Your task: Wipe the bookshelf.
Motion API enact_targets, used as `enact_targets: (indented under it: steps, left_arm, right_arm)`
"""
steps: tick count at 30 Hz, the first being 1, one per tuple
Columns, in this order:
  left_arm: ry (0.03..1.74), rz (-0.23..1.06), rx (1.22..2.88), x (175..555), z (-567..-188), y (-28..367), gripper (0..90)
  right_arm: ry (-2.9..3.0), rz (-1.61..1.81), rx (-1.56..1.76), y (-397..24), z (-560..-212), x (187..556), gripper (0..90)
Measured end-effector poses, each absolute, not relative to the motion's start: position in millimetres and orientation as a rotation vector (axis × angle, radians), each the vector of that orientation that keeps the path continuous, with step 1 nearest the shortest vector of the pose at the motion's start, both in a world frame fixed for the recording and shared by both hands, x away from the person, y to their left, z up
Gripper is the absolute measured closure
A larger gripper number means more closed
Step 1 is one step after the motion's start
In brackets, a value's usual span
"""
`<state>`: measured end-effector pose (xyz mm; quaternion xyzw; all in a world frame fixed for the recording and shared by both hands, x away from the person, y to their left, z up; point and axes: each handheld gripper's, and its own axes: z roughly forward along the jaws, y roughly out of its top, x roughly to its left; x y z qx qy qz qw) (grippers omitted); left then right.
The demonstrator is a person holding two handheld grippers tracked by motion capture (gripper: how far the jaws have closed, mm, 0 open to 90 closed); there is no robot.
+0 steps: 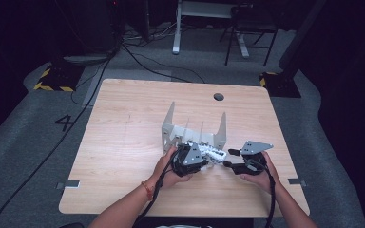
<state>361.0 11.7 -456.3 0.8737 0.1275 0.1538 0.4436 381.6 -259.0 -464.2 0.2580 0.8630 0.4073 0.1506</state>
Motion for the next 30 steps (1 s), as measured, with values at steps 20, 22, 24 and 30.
enact_targets:
  steps: [20,22,24,30]
  left_arm:
    - [0.373,0.385,2.304,365,-482,49,75.3]
    - [0.359,0.426,2.323,363,-478,54,75.2]
    - [0.38,0.435,2.314,363,-474,63,75.2]
    - [0.449,0.493,2.224,364,-458,100,75.3]
  right_arm:
    - [2.453,1.119,0.85,-281,-497,404,39.0]
    - [2.445,1.115,0.895,-283,-500,407,37.9]
    - [2.447,1.119,0.92,-285,-503,409,36.2]
    - [2.441,1.105,0.926,-283,-503,409,31.8]
